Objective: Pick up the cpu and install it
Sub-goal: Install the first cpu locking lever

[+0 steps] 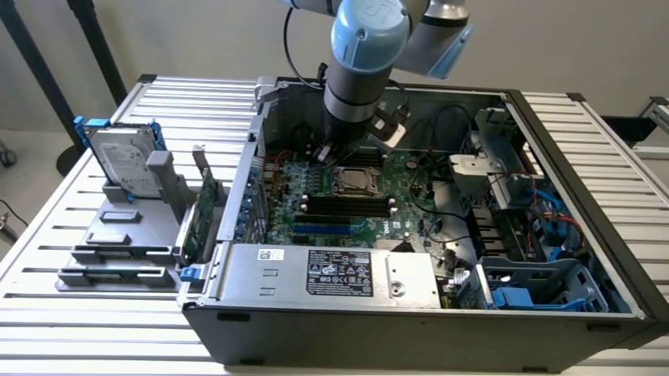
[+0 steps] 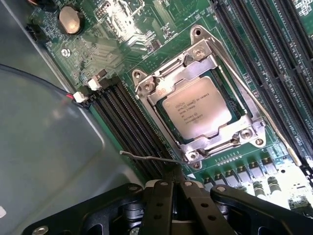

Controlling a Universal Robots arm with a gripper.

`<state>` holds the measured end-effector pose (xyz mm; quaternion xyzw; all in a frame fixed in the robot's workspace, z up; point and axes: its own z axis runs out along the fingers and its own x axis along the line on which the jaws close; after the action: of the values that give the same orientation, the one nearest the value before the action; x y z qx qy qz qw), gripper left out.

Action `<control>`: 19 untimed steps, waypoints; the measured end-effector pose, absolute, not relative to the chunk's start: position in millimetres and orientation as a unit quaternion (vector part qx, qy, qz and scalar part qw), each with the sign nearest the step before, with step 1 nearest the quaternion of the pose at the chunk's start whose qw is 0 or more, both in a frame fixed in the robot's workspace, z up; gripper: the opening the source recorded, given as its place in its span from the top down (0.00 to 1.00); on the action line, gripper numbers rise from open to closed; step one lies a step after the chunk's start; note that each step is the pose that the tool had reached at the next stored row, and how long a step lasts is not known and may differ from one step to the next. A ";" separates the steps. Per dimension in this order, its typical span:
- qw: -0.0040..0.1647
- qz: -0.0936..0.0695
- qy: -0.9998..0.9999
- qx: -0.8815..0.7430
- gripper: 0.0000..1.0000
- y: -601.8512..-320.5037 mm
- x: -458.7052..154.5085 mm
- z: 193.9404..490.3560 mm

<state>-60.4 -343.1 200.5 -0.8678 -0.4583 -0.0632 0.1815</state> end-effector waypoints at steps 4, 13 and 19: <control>0.177 -0.061 -0.457 -0.870 0.89 -342.3 -59.7 199.6; 0.173 -0.060 -0.454 -0.872 0.89 -341.1 -53.7 199.0; 0.171 -0.059 -0.452 -0.873 0.89 -340.6 -48.2 198.3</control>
<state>-48.2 -340.6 198.3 -0.8731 -0.4525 -0.0593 0.1714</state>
